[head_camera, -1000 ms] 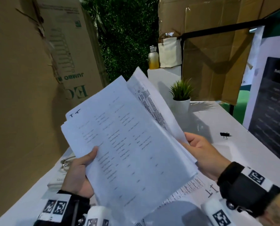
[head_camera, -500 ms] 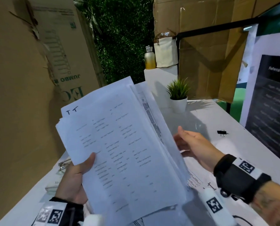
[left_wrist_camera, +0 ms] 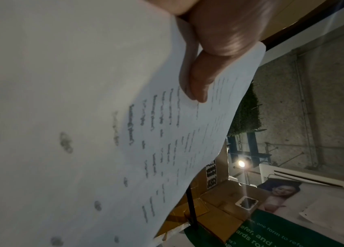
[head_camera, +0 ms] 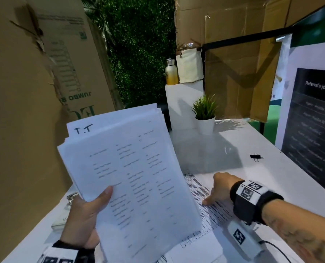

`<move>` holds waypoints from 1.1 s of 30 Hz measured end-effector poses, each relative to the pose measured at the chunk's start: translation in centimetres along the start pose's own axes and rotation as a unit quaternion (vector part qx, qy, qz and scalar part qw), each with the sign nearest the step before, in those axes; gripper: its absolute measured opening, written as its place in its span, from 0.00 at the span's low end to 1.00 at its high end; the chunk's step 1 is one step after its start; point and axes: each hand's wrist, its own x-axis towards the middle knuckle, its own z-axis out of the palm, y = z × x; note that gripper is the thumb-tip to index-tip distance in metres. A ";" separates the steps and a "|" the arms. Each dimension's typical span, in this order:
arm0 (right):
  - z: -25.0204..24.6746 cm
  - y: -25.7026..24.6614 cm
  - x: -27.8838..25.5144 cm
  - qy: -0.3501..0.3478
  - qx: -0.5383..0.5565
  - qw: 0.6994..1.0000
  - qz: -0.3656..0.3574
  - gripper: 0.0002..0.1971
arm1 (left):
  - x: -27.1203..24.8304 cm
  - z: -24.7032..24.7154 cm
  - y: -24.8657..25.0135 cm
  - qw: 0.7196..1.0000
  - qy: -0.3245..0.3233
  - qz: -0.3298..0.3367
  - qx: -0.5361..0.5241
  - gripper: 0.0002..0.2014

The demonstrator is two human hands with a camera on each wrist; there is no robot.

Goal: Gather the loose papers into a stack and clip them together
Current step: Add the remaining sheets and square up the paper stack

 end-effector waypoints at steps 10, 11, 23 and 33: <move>0.3 -0.9 -0.3 0.023 0.029 0.999 0.017 0.36 | 0.1 0.5 -0.3 0.999 0.024 0.033 -0.015 0.18; 0.4 -0.9 -0.1 0.020 0.030 0.999 0.019 0.35 | 0.2 0.6 -0.5 0.999 0.024 0.038 -0.016 0.19; 1.3 -0.1 1.3 0.051 0.154 0.987 0.011 0.07 | 0.3 1.6 -0.6 0.998 0.026 -0.004 -0.054 0.27; 0.3 2.6 1.8 0.074 0.386 0.913 -0.107 0.09 | 0.9 1.3 -1.1 0.997 0.014 -0.036 -0.066 0.26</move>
